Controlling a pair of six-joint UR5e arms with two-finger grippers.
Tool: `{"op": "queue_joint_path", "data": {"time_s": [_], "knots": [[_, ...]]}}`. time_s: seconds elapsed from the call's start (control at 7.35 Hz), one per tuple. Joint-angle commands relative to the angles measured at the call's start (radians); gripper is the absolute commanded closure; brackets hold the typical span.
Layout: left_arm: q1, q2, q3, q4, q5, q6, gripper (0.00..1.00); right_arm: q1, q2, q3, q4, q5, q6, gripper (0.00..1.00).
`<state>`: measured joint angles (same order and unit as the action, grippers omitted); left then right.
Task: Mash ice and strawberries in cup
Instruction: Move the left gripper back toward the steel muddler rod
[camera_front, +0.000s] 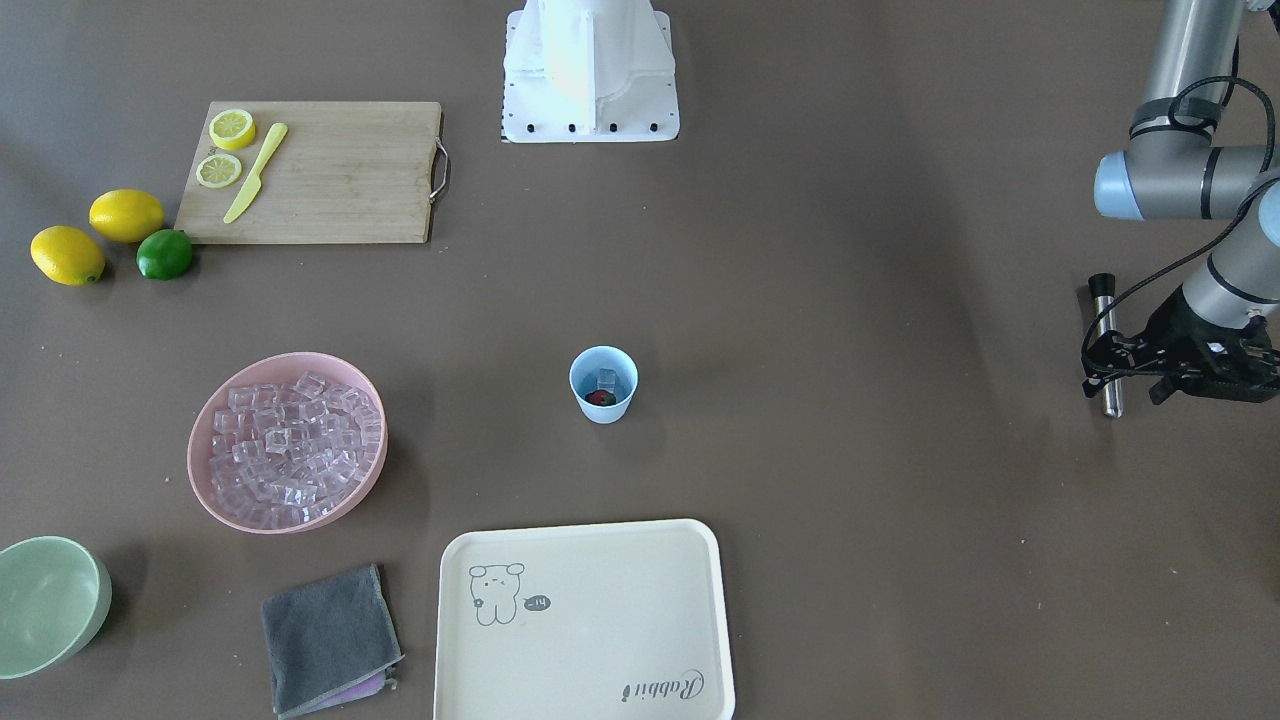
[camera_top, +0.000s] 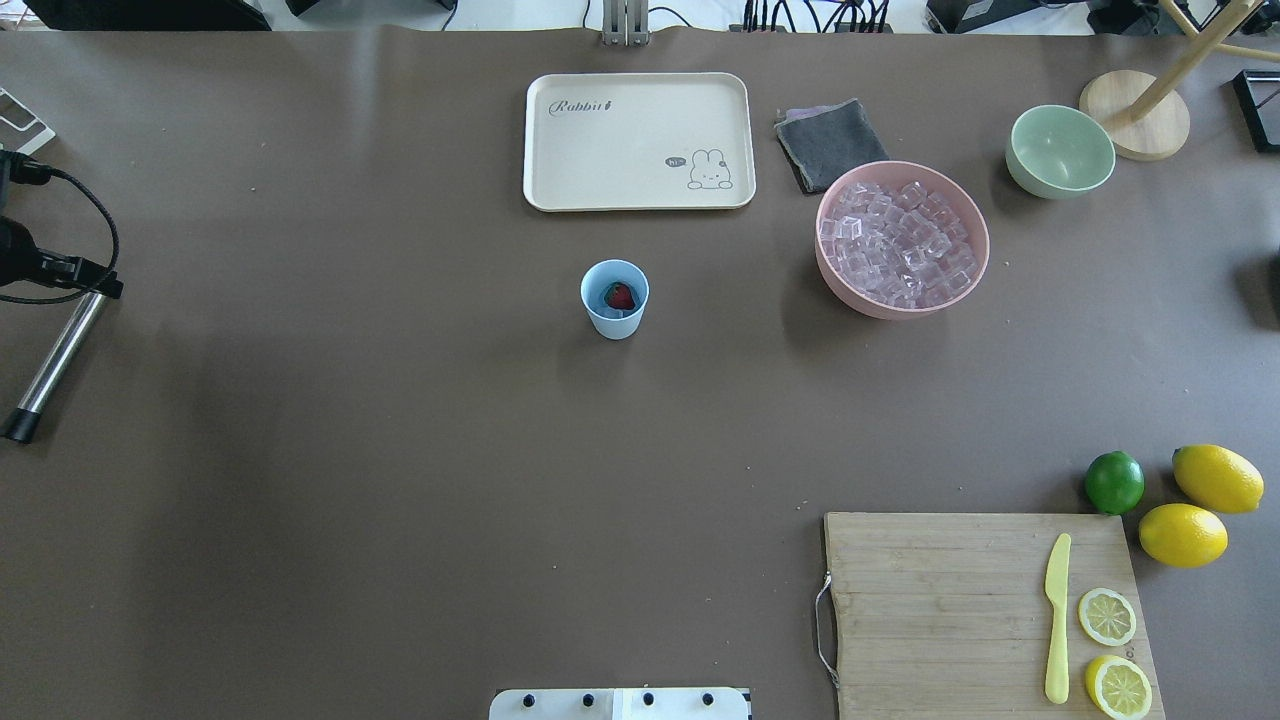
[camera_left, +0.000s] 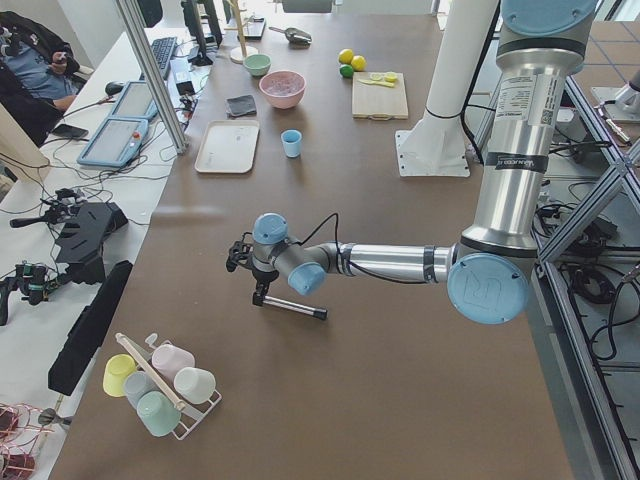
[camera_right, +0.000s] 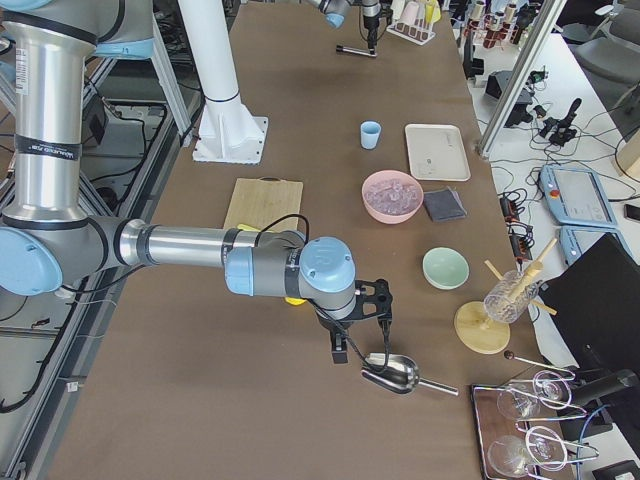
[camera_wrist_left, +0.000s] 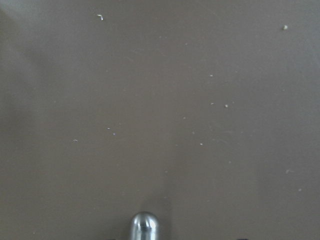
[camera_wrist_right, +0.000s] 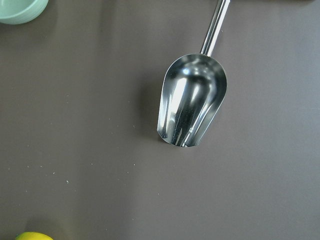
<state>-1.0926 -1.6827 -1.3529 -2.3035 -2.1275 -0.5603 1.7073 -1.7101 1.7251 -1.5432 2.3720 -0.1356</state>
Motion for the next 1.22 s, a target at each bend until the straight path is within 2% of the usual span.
{"op": "queue_joint_path", "data": {"time_s": [0.0, 0.14, 0.27, 0.41, 0.54, 0.68, 0.82, 0.95, 1.09], "knots": [[-0.004, 0.009, 0.026, -0.030, -0.009, 0.036, 0.12, 0.002, 0.001, 0.001, 0.002, 0.003, -0.001, 0.00], [-0.004, 0.011, 0.028, -0.031, -0.015, 0.036, 0.38, 0.005, 0.003, 0.001, 0.002, 0.000, -0.001, 0.00], [-0.003, 0.021, 0.023, -0.034, -0.049, 0.034, 0.54, 0.005, -0.002, 0.001, 0.002, 0.001, -0.001, 0.00], [-0.001, 0.041, 0.029, -0.059, -0.073, 0.036, 0.60, 0.009, -0.005, 0.002, 0.002, 0.004, -0.001, 0.00], [0.008, 0.041, 0.037, -0.071, -0.074, 0.037, 0.59, 0.012, -0.003, 0.002, 0.002, 0.004, -0.002, 0.00], [0.008, 0.043, 0.032, -0.071, -0.074, 0.037, 0.49, 0.014, -0.003, 0.002, 0.000, 0.004, -0.002, 0.00], [0.008, 0.043, 0.031, -0.071, -0.074, 0.037, 0.44, 0.017, -0.003, 0.002, 0.002, 0.004, -0.002, 0.00], [0.008, 0.043, 0.032, -0.071, -0.074, 0.037, 0.45, 0.017, -0.005, 0.002, 0.000, 0.004, -0.002, 0.00], [0.008, 0.043, 0.034, -0.071, -0.074, 0.037, 0.53, 0.017, -0.005, 0.001, 0.000, 0.004, -0.002, 0.00]]}}
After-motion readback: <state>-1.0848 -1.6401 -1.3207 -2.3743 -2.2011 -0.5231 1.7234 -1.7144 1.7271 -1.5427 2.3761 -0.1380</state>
